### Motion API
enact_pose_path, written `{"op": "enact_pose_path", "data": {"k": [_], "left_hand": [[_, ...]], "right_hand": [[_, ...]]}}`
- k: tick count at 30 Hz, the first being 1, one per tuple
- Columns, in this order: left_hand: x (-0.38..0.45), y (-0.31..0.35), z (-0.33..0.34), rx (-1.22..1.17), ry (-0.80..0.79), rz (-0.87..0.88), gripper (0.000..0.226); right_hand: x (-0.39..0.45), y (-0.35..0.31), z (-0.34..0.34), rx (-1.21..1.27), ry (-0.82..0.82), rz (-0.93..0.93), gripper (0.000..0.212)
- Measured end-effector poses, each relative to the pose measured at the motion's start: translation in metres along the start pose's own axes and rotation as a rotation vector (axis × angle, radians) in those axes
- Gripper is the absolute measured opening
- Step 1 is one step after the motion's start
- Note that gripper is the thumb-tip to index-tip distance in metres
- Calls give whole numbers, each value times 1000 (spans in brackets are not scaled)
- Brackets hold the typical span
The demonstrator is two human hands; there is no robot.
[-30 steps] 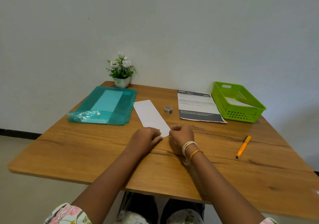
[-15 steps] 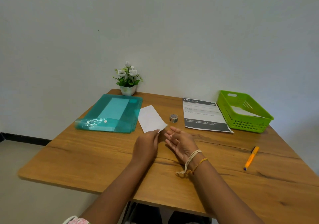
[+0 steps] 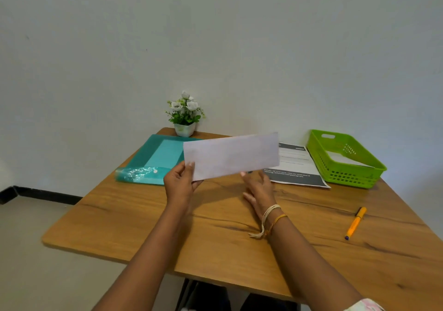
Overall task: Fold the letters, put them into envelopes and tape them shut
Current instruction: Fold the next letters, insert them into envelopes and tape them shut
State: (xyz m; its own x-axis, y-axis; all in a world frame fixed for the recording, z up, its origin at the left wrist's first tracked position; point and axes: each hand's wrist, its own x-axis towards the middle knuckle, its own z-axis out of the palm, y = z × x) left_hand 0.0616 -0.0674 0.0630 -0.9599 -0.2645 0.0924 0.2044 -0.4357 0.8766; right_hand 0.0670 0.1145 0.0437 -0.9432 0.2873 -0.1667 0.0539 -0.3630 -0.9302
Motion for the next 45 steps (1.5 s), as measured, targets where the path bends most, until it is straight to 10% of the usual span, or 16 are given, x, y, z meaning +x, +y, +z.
{"op": "enact_pose_path", "data": {"k": [5, 10, 14, 19, 24, 28, 35, 45], "left_hand": [[12, -4, -7, 17, -66, -191, 9], [23, -22, 0, 300, -79, -292, 27], [28, -33, 5, 868, -123, -106, 50], [28, -44, 7, 1317, -257, 171, 27], [18, -53, 17, 1689, -148, 408, 26], [11, -64, 39, 1553, -181, 581, 27], [15, -90, 57, 1378, -384, 505, 29], [17, -95, 54, 1291, -362, 567, 31]], "right_hand": [[7, -17, -28, 265, 232, -128, 40], [11, -20, -64, -292, 566, -196, 33], [8, -18, -84, -818, 521, -210, 30], [9, -11, -92, -1182, 383, -138, 15], [16, -14, -86, -1385, 442, -21, 47], [18, -15, -63, -1472, 518, -205, 44], [48, -7, -23, -1390, 156, -496, 40], [92, -16, -18, -1500, 7, -502, 25]]}}
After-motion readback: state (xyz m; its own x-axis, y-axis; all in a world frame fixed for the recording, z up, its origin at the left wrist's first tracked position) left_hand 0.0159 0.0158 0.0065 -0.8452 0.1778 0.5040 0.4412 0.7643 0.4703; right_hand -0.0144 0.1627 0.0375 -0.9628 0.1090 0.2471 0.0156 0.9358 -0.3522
